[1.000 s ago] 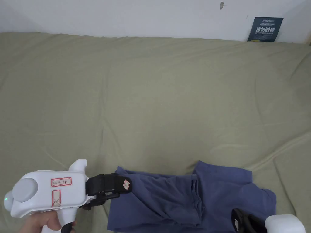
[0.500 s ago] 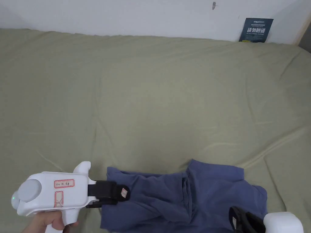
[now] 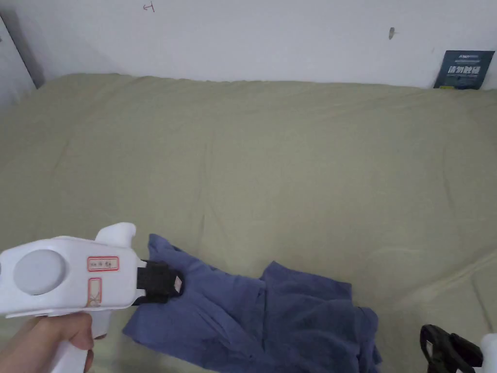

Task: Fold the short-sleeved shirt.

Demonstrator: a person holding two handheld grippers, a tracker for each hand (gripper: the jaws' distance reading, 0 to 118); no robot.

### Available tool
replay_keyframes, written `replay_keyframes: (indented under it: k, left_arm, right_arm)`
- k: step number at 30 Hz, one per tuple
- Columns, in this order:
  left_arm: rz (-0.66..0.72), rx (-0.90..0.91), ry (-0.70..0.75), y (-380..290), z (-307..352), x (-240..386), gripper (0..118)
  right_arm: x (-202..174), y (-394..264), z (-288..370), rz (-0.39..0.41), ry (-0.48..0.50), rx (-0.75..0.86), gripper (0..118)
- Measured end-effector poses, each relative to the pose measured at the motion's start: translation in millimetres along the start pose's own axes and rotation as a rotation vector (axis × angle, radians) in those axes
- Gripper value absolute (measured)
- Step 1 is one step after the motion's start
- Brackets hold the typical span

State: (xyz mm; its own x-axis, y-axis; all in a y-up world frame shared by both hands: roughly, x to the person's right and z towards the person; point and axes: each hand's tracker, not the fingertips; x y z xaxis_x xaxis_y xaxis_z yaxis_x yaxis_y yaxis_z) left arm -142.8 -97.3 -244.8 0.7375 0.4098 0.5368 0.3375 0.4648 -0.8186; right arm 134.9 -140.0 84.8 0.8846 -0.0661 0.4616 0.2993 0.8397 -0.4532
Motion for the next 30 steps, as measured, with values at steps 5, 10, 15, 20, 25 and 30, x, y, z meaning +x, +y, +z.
replay_keyframes:
  k: [5, 10, 15, 20, 25, 30]
  left_arm:
    - [-0.170, -0.031, 0.089, -1, -26, 76, 9]
    - [-0.313, -0.111, 0.141, -11, -74, 147, 10]
    - [-0.412, -0.173, 0.197, -37, -148, 190, 18]
    - [-0.321, -0.203, 0.068, -52, -182, 210, 114]
    - [-0.256, -0.205, -0.014, -34, -165, 194, 109]
    - [-0.074, -0.129, -0.254, -19, -112, 153, 0]
  right_arm:
    - [7, -4, 15, -0.062, 0.021, 0.020, 1]
    - [16, -13, 24, -0.094, 0.020, 0.019, 1]
    - [33, -20, 36, -0.162, 0.006, 0.015, 1]
    - [47, -27, 46, -0.197, -0.035, 0.016, 1]
    - [61, -31, 48, -0.232, -0.059, 0.010, 1]
    - [63, -33, 43, -0.253, -0.055, -0.005, 1]
